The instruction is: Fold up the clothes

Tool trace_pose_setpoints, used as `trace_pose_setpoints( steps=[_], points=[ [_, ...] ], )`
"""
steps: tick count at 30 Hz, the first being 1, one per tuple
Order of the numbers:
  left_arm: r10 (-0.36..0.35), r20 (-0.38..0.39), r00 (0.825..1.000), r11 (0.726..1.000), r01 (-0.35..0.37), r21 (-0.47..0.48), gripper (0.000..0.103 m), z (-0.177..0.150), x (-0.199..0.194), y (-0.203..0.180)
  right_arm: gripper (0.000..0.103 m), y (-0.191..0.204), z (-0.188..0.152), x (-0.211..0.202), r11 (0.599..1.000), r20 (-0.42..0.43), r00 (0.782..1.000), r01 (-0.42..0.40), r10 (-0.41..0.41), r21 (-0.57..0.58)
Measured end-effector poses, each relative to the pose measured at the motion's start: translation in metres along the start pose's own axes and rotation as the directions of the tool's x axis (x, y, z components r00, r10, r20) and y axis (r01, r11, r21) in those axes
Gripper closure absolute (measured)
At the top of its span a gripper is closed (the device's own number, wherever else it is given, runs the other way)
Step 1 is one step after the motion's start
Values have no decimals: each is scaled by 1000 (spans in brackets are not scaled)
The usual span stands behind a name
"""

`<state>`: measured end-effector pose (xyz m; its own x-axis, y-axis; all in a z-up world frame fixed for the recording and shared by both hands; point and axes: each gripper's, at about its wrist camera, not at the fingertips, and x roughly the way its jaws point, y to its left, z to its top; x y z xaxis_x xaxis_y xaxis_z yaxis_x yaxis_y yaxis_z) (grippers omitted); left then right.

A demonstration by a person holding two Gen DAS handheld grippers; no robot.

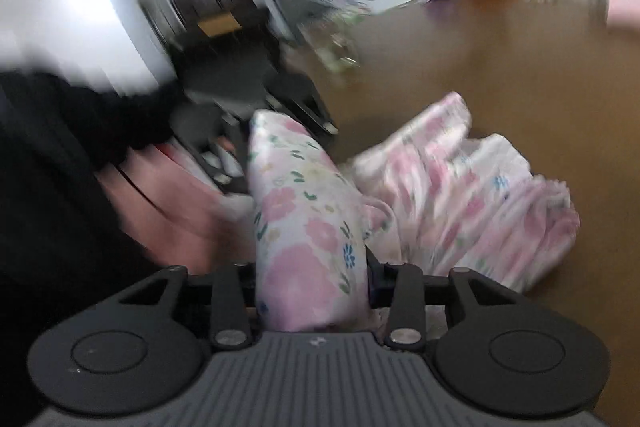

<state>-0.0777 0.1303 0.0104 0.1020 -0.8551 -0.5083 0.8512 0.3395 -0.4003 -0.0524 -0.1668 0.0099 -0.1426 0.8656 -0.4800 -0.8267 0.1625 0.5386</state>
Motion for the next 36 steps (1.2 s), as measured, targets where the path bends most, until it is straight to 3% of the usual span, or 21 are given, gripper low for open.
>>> trace_pose_setpoints(
  steps=[2,4,7,8,10,12,14,16,18,19,21,23,25,26,27,31,34,36],
  points=[
    [-16,50,999,984,25,-178,85,-3,-3,18,64,-19,1,-7,991,41,998,-53,48,123],
    [3,99,995,944,29,-327,84,-9,-3,35,57,-42,-1,-9,960,99,994,-68,42,272],
    [38,175,984,845,62,-531,84,-15,-4,59,25,-65,-10,-22,881,242,969,-78,-43,467],
    [61,191,980,812,63,-580,84,-15,-4,64,21,-70,-14,-27,852,289,954,-81,-85,517],
    [107,205,973,761,52,-647,82,-17,-5,69,20,-62,-22,-36,860,345,924,-33,-168,509],
    [161,199,967,756,9,-655,81,-19,-5,67,24,-52,-29,-44,865,395,885,17,-247,502],
    [214,192,958,750,-35,-660,80,-20,-4,65,49,-38,-31,-31,859,363,865,137,-346,493],
    [279,189,941,731,-81,-677,77,-19,-4,62,62,-25,-30,-10,817,291,820,320,-492,479],
    [342,187,921,721,-130,-681,70,-16,-10,54,61,-12,-30,-3,794,292,774,406,-562,452],
    [379,191,905,726,-163,-668,59,-14,-16,46,58,-4,-30,-2,786,300,752,439,-587,436],
    [474,191,859,741,-273,-614,42,-8,-25,24,54,17,-27,-5,747,304,690,540,-657,388],
    [577,183,796,721,-392,-571,39,-4,-30,8,53,42,-30,-17,689,320,610,642,-725,336],
    [616,173,768,706,-441,-554,40,-4,-27,0,59,56,-27,-20,637,316,555,699,-770,324],
    [624,164,764,699,-453,-554,40,-3,-20,0,69,61,-27,-22,643,324,557,687,-765,337],
    [629,148,763,692,-463,-553,42,-1,-11,1,72,64,-25,-23,650,333,559,675,-759,350],
    [677,67,733,638,-538,-551,63,-2,12,3,72,50,-7,8,681,318,602,655,-732,327],
    [697,59,715,616,-556,-558,59,-5,18,5,75,33,-11,33,643,205,611,700,-765,311],
    [713,57,699,605,-572,-554,48,-6,13,-2,72,34,-14,25,648,212,617,677,-758,349]
  ],
)
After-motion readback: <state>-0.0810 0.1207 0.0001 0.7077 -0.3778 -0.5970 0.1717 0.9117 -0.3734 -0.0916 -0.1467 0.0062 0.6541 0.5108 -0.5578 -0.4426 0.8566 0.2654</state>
